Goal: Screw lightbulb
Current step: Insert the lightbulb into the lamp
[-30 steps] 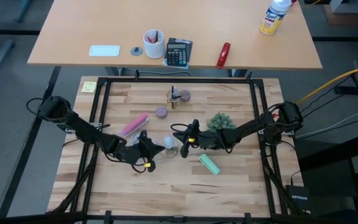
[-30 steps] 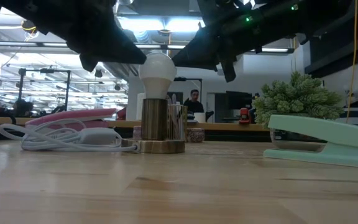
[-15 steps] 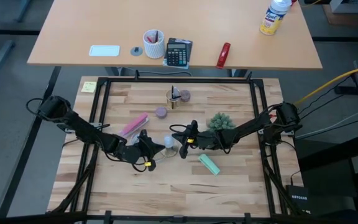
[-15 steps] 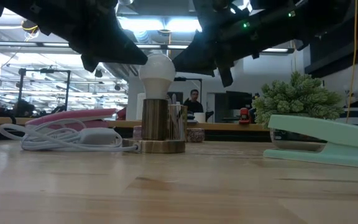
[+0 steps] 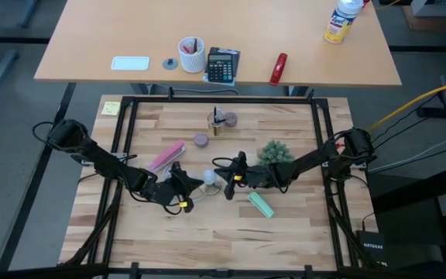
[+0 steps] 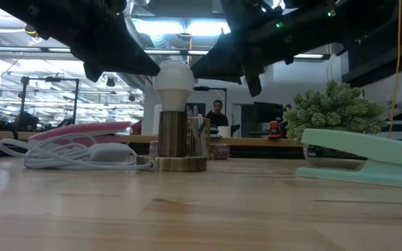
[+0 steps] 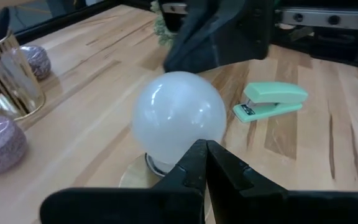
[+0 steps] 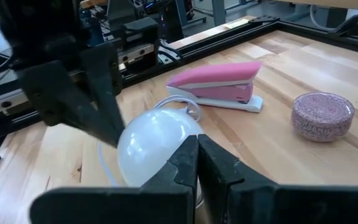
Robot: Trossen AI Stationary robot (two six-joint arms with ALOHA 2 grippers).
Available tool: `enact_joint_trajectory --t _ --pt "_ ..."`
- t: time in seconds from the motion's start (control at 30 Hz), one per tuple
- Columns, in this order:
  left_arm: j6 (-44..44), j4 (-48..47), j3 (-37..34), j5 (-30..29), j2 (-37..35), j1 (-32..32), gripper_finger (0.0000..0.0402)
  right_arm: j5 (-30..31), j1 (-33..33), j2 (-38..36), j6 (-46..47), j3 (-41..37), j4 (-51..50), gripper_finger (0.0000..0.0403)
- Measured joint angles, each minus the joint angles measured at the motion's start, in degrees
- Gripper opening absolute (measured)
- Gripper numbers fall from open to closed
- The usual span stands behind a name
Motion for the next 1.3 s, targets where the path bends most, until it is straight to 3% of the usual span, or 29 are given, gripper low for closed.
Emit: enact_joint_trajectory --t 0.53,0.73,1.13,1.3 --pt "-2.43 -0.99 -0.11 -4.62 0.02 0.09 0.0001 -0.96 1.79 -0.07 1.93 -0.03 -0.79 0.0014" --pt "-6.15 -2.43 -0.03 -5.90 0.14 0.46 0.0001 -4.70 3.24 0.09 1.97 0.05 -0.78 0.0014" --pt "-6.16 -3.19 -0.02 -10.53 -1.48 0.46 0.0001 -3.11 3.19 -1.27 -1.38 0.05 2.81 0.0014" --pt "-1.49 -2.83 -0.02 -10.81 -5.34 -0.24 0.0001 -0.54 3.17 -3.98 -5.39 0.05 3.52 0.0014"
